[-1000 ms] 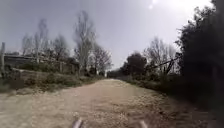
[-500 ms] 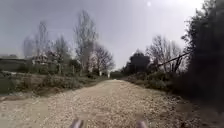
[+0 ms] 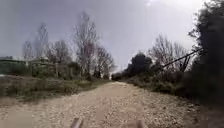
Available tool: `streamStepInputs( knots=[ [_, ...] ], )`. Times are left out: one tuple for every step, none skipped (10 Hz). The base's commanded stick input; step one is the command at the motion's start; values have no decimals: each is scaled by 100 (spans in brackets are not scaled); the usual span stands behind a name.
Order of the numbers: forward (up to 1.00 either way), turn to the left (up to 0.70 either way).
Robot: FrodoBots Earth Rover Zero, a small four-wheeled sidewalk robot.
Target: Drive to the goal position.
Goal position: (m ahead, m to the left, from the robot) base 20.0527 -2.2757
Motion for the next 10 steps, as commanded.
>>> streamStepInputs(
  knots=[
    [85, 0],
    [85, 0],
    [85, 0],
    [85, 0],
    [85, 0],
    [85, 0],
    [85, 0],
    [85, 0],
    [85, 0],
    [85, 0]
  ],
)
